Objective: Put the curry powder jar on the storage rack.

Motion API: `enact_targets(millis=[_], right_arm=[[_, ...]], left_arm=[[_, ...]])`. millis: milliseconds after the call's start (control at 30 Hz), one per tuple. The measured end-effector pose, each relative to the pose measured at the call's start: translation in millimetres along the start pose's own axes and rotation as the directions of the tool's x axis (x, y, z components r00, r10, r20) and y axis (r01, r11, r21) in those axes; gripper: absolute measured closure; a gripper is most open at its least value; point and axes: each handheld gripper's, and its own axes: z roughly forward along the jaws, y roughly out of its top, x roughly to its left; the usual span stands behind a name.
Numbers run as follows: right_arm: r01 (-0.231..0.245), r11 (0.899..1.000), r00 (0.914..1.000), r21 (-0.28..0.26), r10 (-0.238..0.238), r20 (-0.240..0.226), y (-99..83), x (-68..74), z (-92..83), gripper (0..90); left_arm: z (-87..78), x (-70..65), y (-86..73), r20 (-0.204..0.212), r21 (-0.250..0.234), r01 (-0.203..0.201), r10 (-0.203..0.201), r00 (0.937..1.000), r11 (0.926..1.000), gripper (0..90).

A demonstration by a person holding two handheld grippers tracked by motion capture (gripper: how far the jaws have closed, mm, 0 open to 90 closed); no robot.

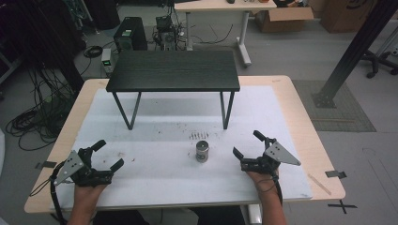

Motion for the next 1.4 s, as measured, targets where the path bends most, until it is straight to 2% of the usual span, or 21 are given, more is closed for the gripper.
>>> enact_targets(millis=[533, 733, 1000, 1267, 1400], right_arm=[[-0.009, 1.0, 1.0, -0.002, 0.009, -0.001, 0.0, -0.6, -0.1, 0.0], [-0.013, 1.0, 0.9998, -0.004, 0.013, -0.018, 0.1, -1.7, -0.4, 0.0], [-0.051, 0.998, 0.9977, 0.032, 0.052, -0.043, 2.1, -6.0, 3.0, 0.0], [-0.046, 0.999, 0.9965, 0.025, 0.048, -0.068, 18.0, -7.0, 4.5, 0.0], [-0.044, 0.998, 0.9943, 0.044, 0.048, -0.095, 24.4, -7.3, 7.0, 0.0]], left_arm=[[0.0, 0.1, 0.0, -0.002, -0.001, 0.002, -0.002, 1.0, 1.0, 0.2], [0.1, 0.5, 0.1, 0.0, 0.0, 0.003, -0.003, 1.0, 1.0, 0.2], [-0.2, 0.6, 0.1, 0.0, -0.001, 0.004, -0.004, 1.0, 1.0, 0.2], [-0.4, 0.5, 0.0, 0.0, -0.003, 0.004, -0.004, 1.0, 1.0, 0.2], [-0.4, 0.4, 0.0, -0.001, -0.003, 0.003, -0.003, 1.0, 1.0, 0.2]])
